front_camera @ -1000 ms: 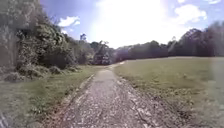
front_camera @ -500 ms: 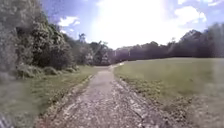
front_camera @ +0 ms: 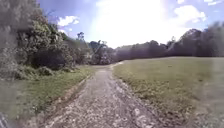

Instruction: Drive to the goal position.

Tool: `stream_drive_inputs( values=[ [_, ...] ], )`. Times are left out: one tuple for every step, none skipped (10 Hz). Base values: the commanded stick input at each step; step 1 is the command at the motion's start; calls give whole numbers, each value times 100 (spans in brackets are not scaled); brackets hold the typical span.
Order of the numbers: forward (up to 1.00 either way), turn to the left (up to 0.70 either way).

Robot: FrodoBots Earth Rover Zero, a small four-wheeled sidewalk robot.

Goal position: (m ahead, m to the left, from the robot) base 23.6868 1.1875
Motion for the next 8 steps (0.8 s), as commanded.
stream_drive_inputs(
  values=[
    [0,0],
    [0,0],
    [0,0],
    [0,70],
    [0,68],
    [0,38],
    [0,0],
    [0,0]
  ],
)
